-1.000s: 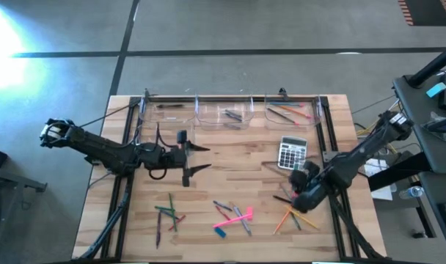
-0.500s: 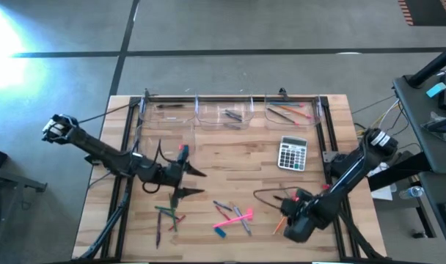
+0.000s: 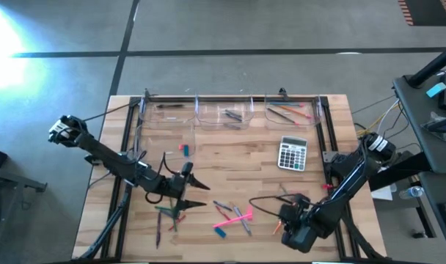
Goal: Sort crayons/erasers/pens/pencils in bins
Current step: Put the yellow pencil into the top right transparent bin
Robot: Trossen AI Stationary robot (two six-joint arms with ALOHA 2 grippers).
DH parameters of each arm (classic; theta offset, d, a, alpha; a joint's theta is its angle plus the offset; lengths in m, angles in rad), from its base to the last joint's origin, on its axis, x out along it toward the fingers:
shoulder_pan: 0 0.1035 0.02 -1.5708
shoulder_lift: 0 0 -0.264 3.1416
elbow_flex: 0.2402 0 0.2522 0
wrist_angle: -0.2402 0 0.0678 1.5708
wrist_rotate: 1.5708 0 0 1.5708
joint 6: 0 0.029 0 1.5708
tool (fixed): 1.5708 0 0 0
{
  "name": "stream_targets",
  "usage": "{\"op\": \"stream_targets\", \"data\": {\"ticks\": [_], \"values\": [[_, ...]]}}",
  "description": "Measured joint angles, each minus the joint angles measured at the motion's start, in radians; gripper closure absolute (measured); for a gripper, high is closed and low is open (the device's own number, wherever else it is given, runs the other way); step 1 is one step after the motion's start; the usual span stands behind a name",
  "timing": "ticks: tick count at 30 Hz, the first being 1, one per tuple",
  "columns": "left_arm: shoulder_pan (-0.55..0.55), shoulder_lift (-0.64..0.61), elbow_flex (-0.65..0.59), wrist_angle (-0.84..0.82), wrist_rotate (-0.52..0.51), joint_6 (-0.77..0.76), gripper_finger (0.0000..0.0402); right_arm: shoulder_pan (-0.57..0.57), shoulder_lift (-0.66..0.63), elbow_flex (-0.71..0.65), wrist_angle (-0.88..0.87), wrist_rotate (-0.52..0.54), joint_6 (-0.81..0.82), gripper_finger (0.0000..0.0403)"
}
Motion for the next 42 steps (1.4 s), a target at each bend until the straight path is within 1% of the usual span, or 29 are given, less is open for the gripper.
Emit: {"op": "stream_targets", "data": {"ticks": [4,15,26,32,42], "values": [[0.001,0.001,0.005,0.003,0.000,0.004,0.0173,0.000,-0.007,-0.042,-0.027,0.000,0.038,0.0275],[0.001,-0.006,0.005,-0.003,0.000,0.008,0.0173,-0.022,-0.008,-0.107,-0.027,-0.001,0.033,0.0275],[0.001,-0.006,0.005,-0.001,0.000,0.006,0.0173,-0.053,-0.009,-0.148,-0.016,0.000,0.019,0.0275],[0.001,-0.006,0.005,-0.001,0.000,0.006,0.0173,-0.053,-0.014,-0.168,0.034,-0.001,0.000,0.0275],[0.001,-0.007,0.005,0.000,0.000,0.004,0.0173,-0.053,-0.010,-0.178,0.034,0.000,-0.003,0.0279]]}}
